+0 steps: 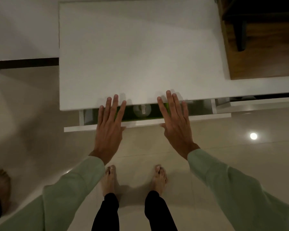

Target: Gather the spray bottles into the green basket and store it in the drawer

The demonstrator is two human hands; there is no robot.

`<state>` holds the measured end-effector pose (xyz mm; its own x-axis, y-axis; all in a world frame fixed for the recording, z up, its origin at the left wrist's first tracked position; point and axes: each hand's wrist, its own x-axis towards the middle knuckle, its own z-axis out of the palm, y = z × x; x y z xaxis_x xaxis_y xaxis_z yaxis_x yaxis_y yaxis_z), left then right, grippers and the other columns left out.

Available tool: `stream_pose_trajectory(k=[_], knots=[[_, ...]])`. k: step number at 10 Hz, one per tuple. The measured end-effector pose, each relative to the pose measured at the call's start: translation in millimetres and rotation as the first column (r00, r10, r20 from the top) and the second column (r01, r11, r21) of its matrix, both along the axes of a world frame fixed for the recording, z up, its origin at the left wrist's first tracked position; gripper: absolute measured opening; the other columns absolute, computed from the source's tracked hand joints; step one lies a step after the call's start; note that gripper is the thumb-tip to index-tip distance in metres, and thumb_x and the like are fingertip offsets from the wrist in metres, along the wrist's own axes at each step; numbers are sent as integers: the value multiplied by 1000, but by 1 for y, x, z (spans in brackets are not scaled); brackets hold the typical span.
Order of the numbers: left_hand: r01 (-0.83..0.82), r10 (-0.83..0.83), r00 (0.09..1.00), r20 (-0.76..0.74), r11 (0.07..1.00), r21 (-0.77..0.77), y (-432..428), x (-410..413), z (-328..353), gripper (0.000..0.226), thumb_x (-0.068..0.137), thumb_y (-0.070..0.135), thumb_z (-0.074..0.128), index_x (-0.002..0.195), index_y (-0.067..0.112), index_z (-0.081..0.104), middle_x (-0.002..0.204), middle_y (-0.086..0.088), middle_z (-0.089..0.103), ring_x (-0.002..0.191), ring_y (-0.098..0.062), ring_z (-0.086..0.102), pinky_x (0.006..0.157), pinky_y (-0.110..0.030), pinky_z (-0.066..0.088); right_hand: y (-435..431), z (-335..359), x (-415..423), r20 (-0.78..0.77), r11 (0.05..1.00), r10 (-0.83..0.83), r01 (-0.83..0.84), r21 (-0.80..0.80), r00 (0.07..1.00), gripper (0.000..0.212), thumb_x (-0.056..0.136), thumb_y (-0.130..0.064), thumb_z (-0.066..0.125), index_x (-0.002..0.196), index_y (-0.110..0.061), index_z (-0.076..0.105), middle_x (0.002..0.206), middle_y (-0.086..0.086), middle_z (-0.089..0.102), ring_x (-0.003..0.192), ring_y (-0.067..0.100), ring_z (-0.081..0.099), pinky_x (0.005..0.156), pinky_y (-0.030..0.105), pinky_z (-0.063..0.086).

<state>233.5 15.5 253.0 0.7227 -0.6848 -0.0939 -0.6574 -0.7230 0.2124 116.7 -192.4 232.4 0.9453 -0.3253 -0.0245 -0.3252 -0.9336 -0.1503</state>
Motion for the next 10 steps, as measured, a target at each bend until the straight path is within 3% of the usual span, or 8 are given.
stream_pose_trajectory(k=[1,2,3,5,7,9,10], knots=[[26,-26,1000,10,1000,-16,-5,14,-4,77,91,13,61,155,14,19,165,-14,11,153,-32,7,122,-53,19,-9,-5,12,-8,999,35,-36,-18,999,86,93,-10,68,160,-15,15,168,19,8,156,37,4,124,58,14],[-8,8,999,52,1000,7,-14,28,-5,65,83,14,73,141,14,43,153,-14,39,142,-35,34,112,-51,34,-15,-4,25,1,998,41,-41,-46,999,79,91,-10,70,157,-14,28,161,20,29,148,39,28,119,55,26],[-33,33,996,87,999,1,-20,37,-7,52,80,13,75,126,18,51,139,-9,50,127,-33,45,100,-48,40,-20,0,38,7,993,44,-43,-109,999,74,83,-11,76,148,-15,40,145,17,45,128,36,46,103,51,36],[-56,65,983,169,997,-59,-27,46,-16,38,81,7,72,112,19,54,121,-6,55,113,-30,47,89,-44,39,-24,2,52,21,988,13,-10,-151,1000,62,80,2,69,135,-18,48,132,14,51,109,32,51,90,46,41],[-78,82,982,173,997,-27,-33,45,-13,40,79,1,68,111,19,53,117,-5,55,108,-28,48,87,-42,38,-21,6,56,-32,982,-38,31,-186,999,67,74,6,70,132,-20,47,129,12,52,105,31,51,87,44,41],[-110,109,993,54,994,13,-39,41,17,45,77,0,67,117,16,54,125,-6,52,114,-29,49,91,-43,42,-18,33,58,-101,997,-39,32,-77,994,57,83,-13,71,134,-18,46,136,11,47,113,30,48,92,43,41],[-87,88,993,-77,996,18,-31,39,54,47,85,13,67,130,16,52,140,-7,45,128,-29,45,104,-45,38,-17,71,52,-157,991,-60,77,109,986,60,90,-23,68,143,-16,41,146,11,39,126,30,45,99,44,41]])
